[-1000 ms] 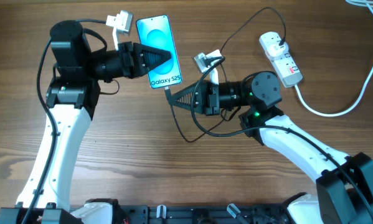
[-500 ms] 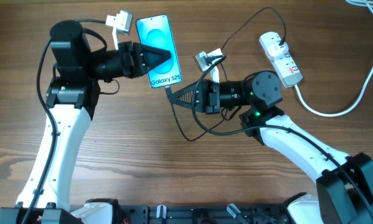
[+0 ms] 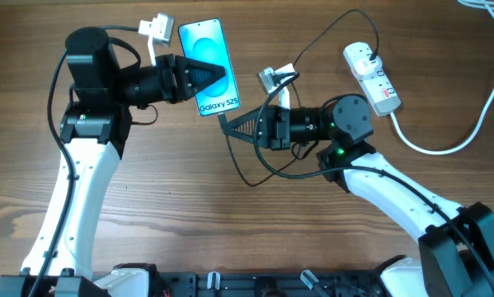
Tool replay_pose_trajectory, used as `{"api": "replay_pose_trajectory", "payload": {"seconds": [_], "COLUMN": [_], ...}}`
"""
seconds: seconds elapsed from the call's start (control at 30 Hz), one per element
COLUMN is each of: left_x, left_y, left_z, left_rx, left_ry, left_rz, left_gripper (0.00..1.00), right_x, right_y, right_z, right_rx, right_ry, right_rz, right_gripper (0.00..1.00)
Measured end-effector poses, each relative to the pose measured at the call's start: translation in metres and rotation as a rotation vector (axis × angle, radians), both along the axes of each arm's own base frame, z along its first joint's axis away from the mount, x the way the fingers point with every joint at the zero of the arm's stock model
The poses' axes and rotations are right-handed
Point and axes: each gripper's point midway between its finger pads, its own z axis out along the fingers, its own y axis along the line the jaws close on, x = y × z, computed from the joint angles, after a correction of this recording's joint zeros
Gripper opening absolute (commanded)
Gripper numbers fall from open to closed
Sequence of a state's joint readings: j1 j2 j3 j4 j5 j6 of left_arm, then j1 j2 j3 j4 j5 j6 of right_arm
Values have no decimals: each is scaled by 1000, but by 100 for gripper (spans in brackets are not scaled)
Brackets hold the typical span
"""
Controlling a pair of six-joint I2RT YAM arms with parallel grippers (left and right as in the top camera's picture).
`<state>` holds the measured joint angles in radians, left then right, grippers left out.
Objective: Plug charger to phone and switch on socket
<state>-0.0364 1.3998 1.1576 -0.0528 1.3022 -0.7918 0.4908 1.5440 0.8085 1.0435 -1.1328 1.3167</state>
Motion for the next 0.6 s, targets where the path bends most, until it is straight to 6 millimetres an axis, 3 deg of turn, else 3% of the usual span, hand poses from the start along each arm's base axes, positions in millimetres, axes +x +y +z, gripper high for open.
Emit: {"api": "replay_pose_trajectory", "payload": {"seconds": [0.47, 0.5, 0.53, 0.57, 0.6], "left_x": [5, 5, 6, 4, -2], "left_y": [5, 5, 5, 4, 2], "left_z": [-1, -1, -1, -1, -2], "left_rx": [6, 7, 7, 4, -4], "left_ry": [2, 2, 2, 5, 22], "left_rz": [32, 33, 33, 24, -6], "left_gripper": [4, 4, 4, 4, 4], "right_x": [7, 7, 8, 15, 26], "right_y": [3, 3, 3, 3, -1], "right_z": [1, 1, 1, 4, 9], "right_rx": [12, 12, 13, 28, 49], "right_ry": [16, 16, 17, 18, 16], "right_rz": [-48, -48, -51, -93, -155], "right_gripper": [4, 14, 46, 72, 84]}}
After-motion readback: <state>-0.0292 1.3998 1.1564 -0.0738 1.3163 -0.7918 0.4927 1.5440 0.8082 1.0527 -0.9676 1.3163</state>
